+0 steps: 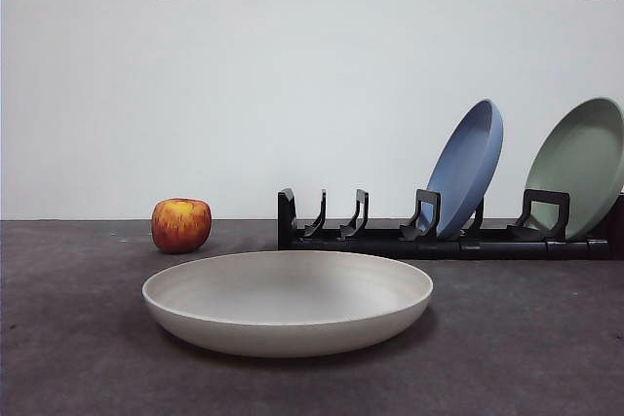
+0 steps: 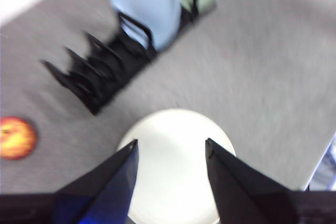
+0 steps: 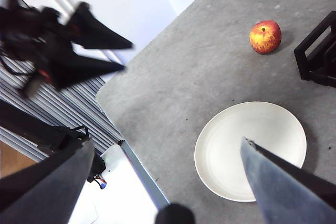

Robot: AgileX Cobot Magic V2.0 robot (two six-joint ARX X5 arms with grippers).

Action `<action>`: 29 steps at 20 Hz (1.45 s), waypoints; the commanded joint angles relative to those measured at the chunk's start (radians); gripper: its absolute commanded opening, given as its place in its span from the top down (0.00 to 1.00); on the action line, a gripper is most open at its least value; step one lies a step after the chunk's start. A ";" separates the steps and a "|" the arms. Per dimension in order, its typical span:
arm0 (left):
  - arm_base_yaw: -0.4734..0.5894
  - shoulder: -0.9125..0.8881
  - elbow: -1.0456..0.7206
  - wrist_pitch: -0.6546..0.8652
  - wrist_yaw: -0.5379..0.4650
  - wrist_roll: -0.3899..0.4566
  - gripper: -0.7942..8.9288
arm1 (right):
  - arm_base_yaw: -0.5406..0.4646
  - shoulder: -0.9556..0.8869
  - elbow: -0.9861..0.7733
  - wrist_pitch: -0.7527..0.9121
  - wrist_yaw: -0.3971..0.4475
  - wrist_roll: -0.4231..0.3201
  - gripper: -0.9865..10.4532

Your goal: Take the yellow plate from the plate rack,put the plate on the table,take the apple from the table,put the apple in the plate

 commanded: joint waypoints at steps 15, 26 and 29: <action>0.021 -0.255 0.003 -0.105 0.086 -0.119 0.93 | 0.256 0.096 0.007 0.322 0.284 0.183 0.50; 0.021 -0.400 0.003 -0.394 -0.309 -0.272 0.93 | 0.638 0.852 0.626 0.352 0.763 0.096 0.46; 0.021 -0.403 0.003 -0.436 -0.369 -0.289 0.93 | 0.642 1.014 0.804 0.290 0.777 0.069 0.46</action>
